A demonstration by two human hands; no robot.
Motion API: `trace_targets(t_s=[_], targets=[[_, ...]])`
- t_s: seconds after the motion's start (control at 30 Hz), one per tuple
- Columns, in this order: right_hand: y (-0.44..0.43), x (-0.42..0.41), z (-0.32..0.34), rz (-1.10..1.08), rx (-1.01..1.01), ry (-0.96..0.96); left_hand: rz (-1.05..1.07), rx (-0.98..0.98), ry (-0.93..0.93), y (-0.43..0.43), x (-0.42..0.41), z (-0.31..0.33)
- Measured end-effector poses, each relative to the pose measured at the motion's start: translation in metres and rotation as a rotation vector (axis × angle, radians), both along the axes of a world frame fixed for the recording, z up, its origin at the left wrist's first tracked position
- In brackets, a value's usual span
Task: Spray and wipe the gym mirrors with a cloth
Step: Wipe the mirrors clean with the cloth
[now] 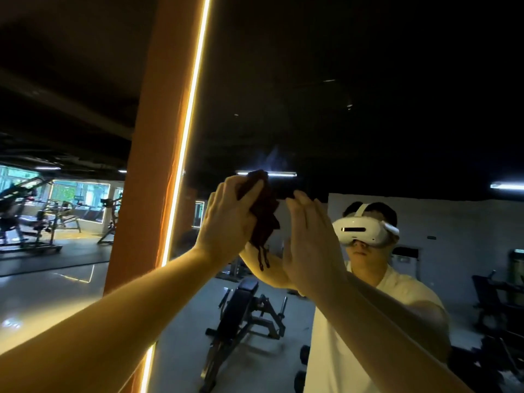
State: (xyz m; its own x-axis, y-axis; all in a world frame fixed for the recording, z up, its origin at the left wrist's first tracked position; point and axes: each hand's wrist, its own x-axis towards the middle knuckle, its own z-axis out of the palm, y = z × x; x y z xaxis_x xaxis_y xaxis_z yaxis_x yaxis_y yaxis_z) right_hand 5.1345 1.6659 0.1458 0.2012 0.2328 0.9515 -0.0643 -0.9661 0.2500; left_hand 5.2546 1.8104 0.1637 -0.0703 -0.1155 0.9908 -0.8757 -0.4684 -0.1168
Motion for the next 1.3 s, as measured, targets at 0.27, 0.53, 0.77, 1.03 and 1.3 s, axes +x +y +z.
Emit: trace_targets(t_s=[0.27,0.53,0.77,1.03,1.3], targets=[[-0.017,0.013,-0.002,-0.080,-0.111,0.003,-0.126,0.041,0.085,-0.035,-0.038,-0.045],[-0.021,0.010,-0.003,-0.123,-0.157,-0.016,0.158,-0.014,0.077,0.000,0.000,-0.002],[-0.015,0.007,-0.002,-0.043,-0.084,0.056,-0.079,-0.224,0.243,-0.036,-0.016,-0.015],[-0.008,0.011,-0.009,-0.025,0.061,0.058,0.053,0.215,-0.077,-0.018,-0.020,-0.097],[0.018,0.044,-0.050,-0.194,0.009,-0.122,0.061,0.064,-0.079,0.038,0.065,-0.077]])
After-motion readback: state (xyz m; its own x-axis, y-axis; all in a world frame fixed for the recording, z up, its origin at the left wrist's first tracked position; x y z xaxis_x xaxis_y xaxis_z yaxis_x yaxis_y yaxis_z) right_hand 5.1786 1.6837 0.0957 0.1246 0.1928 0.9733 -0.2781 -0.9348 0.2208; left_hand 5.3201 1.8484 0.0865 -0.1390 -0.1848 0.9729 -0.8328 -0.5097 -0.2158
